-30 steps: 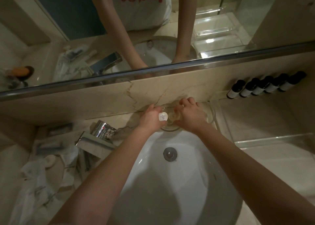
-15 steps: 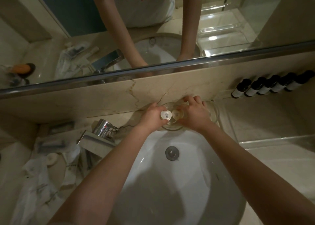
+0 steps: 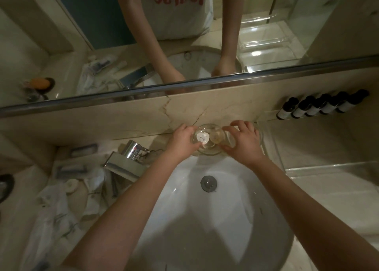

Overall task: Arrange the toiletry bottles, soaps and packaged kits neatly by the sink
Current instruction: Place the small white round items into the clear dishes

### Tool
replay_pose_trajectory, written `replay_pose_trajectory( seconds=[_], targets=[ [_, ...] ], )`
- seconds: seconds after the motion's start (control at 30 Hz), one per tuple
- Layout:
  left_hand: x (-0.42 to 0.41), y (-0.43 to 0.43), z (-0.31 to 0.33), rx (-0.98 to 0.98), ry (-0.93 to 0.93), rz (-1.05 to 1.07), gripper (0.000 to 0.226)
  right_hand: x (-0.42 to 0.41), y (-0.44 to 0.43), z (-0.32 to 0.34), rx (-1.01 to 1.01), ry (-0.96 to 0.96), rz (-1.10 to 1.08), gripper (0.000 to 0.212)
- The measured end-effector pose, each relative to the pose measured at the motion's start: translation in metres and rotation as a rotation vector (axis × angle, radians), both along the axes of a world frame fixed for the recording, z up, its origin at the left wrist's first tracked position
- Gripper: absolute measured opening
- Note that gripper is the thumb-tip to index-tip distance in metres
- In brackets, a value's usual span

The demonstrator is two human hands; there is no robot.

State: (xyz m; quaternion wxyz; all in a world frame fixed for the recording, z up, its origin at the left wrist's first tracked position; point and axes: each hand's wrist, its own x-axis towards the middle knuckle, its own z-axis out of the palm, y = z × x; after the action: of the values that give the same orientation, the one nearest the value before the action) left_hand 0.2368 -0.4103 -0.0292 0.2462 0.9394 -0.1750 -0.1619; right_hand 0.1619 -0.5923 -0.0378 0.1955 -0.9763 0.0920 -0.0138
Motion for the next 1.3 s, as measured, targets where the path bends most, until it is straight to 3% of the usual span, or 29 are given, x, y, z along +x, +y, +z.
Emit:
replay_pose_trajectory(
  seconds=[0.17,0.53,0.97,1.17,1.3],
  targets=[
    [-0.045,0.034,0.026,-0.057,-0.132,-0.019,0.044,-0.042,0.021,0.016,0.040,-0.103,-0.027,0.041],
    [-0.145,0.135,0.050,-0.022,-0.294,-0.005,0.033,-0.129,0.125,0.036,0.117,-0.038,0.156,0.034],
    [-0.196,0.326,0.017,0.269,-0.040,0.334,0.037,-0.108,0.293,0.023,0.113,0.262,0.562,0.033],
    [-0.187,0.408,0.010,0.251,0.053,0.538,0.043,-0.055,0.362,0.017,0.029,0.272,0.632,0.048],
    [-0.169,0.442,0.004,0.224,0.086,0.567,0.048,-0.009,0.402,0.008,-0.066,0.284,0.675,0.054]
  ],
)
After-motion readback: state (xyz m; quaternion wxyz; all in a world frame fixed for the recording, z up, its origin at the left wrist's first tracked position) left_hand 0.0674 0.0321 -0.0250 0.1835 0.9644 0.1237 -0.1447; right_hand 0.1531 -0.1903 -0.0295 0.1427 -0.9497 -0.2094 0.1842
